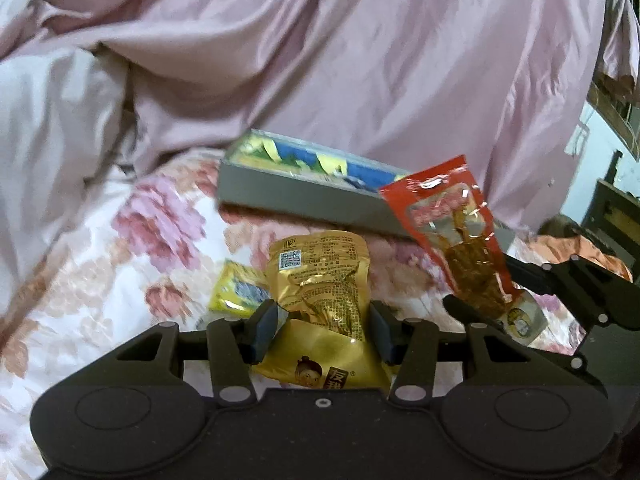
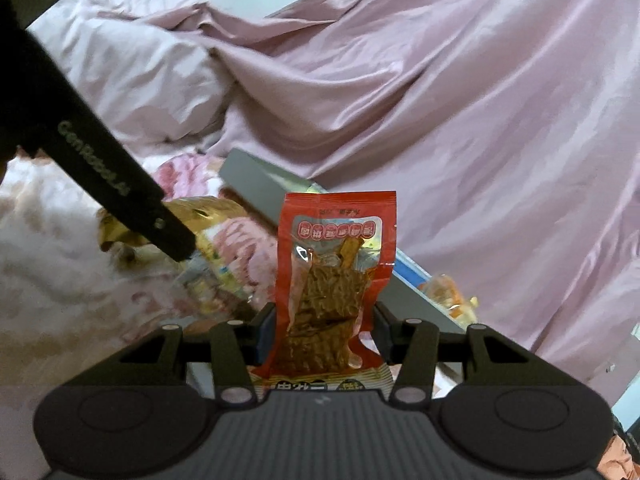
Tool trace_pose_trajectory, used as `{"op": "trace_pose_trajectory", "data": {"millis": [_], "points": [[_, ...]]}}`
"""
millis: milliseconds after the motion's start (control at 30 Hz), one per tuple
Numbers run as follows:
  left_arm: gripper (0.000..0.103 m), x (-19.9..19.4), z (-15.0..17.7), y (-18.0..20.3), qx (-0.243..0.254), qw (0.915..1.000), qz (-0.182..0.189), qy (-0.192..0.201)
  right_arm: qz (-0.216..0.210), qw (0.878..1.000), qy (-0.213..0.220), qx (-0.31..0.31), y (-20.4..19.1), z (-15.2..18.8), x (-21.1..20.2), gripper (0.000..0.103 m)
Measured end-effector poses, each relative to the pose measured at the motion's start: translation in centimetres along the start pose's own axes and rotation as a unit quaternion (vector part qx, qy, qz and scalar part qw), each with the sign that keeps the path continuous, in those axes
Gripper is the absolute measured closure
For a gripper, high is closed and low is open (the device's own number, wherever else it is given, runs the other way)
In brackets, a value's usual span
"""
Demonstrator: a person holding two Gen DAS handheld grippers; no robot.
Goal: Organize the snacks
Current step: 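Lift the gold packet with the left tool while the right tool lifts the red packet, then lower the gold packet into the tray with the left tool while the right tool drops the red packet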
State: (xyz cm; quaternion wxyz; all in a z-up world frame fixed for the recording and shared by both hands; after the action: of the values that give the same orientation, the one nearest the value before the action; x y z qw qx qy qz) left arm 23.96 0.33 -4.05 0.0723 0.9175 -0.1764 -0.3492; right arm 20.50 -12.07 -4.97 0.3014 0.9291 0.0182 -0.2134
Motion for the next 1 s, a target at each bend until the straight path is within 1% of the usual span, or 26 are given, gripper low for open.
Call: {"op": "trace_pose_trajectory", "data": {"millis": [67, 133, 267, 400, 567, 667, 800, 1000], "points": [[0.051, -0.5, -0.6, 0.0, 0.009, 0.9997, -0.016, 0.016, 0.004, 1.0, 0.008, 0.01, 0.5, -0.2, 0.0, 0.049], [0.051, -0.8, -1.6, 0.2, 0.005, 0.9994, -0.022, 0.027, 0.01, 1.0, 0.019, 0.02, 1.1, -0.6, 0.2, 0.049], [0.051, -0.9, -4.5, 1.1, 0.007, 0.9975, -0.04, 0.058, 0.017, 0.997, 0.041, 0.059, 3.0, -1.8, 1.3, 0.049], [0.051, 0.3, -8.1, 2.1, -0.003, 0.9956, -0.054, 0.077, 0.025, 0.993, 0.061, 0.095, 5.1, -2.5, 2.2, 0.049], [0.051, 2.9, -12.2, 3.1, -0.005, 0.9921, -0.083, 0.094, 0.035, 0.989, 0.084, 0.118, 7.0, -3.5, 3.5, 0.049], [0.051, 4.8, -14.2, 3.3, -0.007, 0.9911, -0.095, 0.093, 0.043, 0.986, 0.097, 0.127, 8.1, -4.1, 4.4, 0.049], [0.05, 7.3, -16.0, 3.7, -0.01, 0.9916, -0.1, 0.081, 0.043, 0.984, 0.097, 0.142, 9.6, -4.6, 5.9, 0.048], [0.05, 10.5, -16.5, 3.9, -0.019, 0.9928, -0.109, 0.047, 0.042, 0.985, 0.079, 0.15, 10.6, -4.7, 8.8, 0.048]]}}
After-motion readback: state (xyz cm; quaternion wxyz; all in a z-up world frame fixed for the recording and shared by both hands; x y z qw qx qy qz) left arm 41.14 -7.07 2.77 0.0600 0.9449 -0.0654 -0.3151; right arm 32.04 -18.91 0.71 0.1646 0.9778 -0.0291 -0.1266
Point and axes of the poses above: each gripper's, at about its wrist camera, not at the fingertips, and x roughly the way its jaws point, y to its right, z to its underside, the point moved 8 cm from there along x, roughly the way its jaws point, and after that the axes turned 12 degrees about -y, right-handed, at the moved point
